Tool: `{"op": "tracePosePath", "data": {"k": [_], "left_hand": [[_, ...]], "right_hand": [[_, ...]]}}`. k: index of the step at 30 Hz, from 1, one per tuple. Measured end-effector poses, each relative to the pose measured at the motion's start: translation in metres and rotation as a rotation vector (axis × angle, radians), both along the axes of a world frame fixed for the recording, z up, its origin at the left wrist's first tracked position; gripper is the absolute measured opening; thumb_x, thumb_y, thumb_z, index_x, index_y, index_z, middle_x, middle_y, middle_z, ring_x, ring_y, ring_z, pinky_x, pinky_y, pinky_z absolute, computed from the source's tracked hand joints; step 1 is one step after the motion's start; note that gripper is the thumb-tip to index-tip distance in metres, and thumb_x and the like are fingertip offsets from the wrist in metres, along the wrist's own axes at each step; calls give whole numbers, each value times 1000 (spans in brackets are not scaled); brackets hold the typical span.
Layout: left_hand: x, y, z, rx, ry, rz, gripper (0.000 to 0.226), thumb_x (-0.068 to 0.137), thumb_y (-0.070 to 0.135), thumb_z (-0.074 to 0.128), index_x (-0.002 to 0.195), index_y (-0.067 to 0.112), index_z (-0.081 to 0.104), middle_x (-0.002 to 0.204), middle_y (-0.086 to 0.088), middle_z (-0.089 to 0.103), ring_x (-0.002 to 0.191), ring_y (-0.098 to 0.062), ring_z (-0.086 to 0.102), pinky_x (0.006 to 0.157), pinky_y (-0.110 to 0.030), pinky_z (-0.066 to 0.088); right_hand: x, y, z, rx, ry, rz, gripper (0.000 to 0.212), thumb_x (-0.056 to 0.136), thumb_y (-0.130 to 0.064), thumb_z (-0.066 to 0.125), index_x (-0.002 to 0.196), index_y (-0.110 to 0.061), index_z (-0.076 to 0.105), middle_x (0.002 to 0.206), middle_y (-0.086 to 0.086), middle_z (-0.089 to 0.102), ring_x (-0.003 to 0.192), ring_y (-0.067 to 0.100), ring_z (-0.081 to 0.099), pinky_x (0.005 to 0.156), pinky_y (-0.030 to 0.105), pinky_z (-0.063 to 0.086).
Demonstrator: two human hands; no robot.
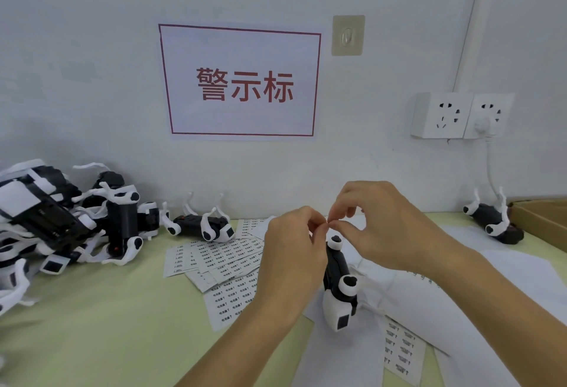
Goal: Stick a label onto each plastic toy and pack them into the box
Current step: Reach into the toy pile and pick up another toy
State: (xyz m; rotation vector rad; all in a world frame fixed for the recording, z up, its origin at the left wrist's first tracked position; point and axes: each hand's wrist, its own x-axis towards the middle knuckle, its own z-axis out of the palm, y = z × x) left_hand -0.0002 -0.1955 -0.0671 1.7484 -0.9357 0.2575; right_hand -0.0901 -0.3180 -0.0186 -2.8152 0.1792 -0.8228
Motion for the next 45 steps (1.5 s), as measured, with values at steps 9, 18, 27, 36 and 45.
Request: {"op": "tracePosePath", "data": {"k": [9, 18, 27, 36, 45], "left_hand": [[1, 0, 8, -222, 620, -227, 14, 89, 6, 69, 91, 19, 74, 77, 2, 75, 64, -2, 64, 55, -16, 47], [4, 0, 8, -310, 706, -232, 9, 90, 13, 70, 83, 13, 75, 69, 1, 72, 62, -7, 63, 53, -18, 47], [4, -1, 5, -241, 518, -123, 16, 91, 15, 71, 76, 22, 74, 67, 5, 73, 58, 0, 63, 53, -13, 45], [0, -2, -1, -186, 399, -110, 8, 92, 21, 68, 98, 21, 73, 85, 11, 73, 77, 2, 65, 63, -9, 45], [-2, -10, -35, 267, 597, -96, 88, 83, 61, 66, 148, 21, 24, 139, -4, 40, 112, -14, 46, 83, -24, 35]], "right_hand": [[6, 0, 1, 817, -166, 71, 15, 88, -17, 70, 76, -22, 77, 77, -3, 73, 76, 12, 67, 78, 28, 52], [8, 2, -5, 893, -92, 59, 11, 90, -21, 69, 86, -22, 79, 85, -4, 75, 77, 11, 68, 73, 26, 50], [6, 0, -3, 598, -112, -3, 11, 87, -23, 72, 79, -28, 77, 74, -19, 72, 70, 0, 66, 58, 5, 42], [8, -3, -7, 538, -156, -8, 16, 86, -20, 72, 71, -27, 73, 73, -13, 72, 72, 6, 67, 65, 13, 50], [-1, -23, 0, 324, 74, -109, 19, 87, -27, 70, 69, -32, 71, 75, -14, 71, 72, 0, 64, 61, 4, 42]]}}
